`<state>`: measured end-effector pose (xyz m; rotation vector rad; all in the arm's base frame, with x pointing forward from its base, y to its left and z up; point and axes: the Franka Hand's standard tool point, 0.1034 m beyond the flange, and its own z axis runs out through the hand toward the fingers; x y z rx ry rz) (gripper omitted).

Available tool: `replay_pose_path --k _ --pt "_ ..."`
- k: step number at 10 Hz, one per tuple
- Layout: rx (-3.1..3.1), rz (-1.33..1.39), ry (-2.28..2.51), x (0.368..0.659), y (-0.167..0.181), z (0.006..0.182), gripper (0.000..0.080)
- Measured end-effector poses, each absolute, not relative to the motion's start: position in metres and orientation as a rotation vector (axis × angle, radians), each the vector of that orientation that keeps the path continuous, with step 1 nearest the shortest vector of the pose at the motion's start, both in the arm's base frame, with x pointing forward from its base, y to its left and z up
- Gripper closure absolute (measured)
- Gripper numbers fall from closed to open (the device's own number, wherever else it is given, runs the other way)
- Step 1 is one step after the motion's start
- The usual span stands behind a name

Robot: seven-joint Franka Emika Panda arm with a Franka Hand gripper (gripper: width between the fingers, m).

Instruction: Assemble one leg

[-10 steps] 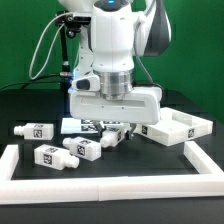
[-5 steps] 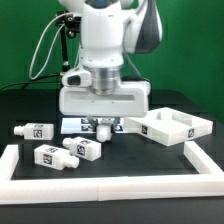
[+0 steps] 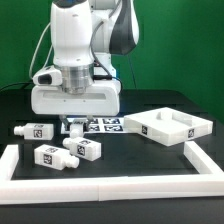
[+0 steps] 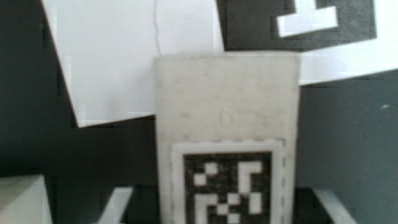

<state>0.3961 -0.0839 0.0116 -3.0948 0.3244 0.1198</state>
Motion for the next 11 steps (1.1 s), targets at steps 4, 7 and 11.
replay_pose_path --k 4,7,11 --pt "-3.093 0.129 0.322 0.396 -0.08 0.013 0.0354" --pt "-3.087 0.085 0.215 0.405 -0.05 0.052 0.016" --pt "-3.094 -0.037 -0.286 0.419 0.044 0.063 0.0151"
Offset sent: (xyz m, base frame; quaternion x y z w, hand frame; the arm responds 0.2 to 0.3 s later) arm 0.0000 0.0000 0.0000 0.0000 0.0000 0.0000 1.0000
